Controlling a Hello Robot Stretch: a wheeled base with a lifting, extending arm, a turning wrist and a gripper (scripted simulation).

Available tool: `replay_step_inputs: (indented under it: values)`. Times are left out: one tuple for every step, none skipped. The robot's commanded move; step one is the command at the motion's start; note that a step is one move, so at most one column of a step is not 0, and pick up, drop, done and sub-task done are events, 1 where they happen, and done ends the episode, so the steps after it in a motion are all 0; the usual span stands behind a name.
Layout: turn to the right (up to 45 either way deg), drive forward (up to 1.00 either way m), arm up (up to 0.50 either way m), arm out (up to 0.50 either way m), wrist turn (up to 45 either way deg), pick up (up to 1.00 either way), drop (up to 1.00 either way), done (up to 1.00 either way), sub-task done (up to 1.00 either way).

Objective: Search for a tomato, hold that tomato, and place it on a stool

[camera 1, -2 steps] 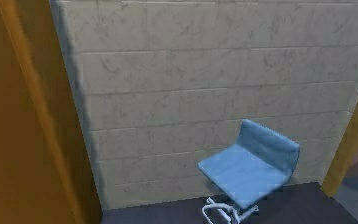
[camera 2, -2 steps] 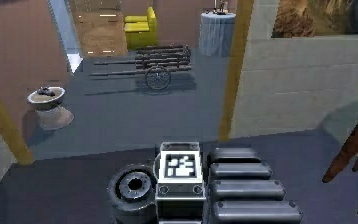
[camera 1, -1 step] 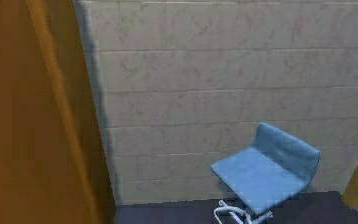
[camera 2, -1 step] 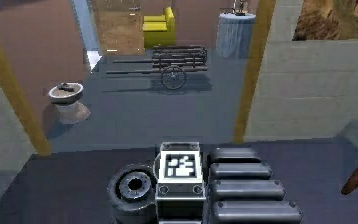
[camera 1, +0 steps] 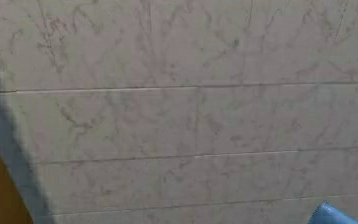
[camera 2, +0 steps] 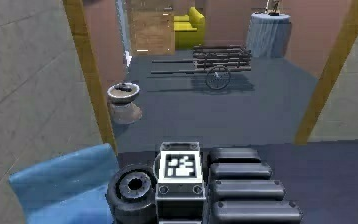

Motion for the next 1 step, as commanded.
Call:
replay_step_inputs:
  values:
    - [45.0,0.0,0.0,0.0,0.0,0.0,0.0,0.0,0.0]
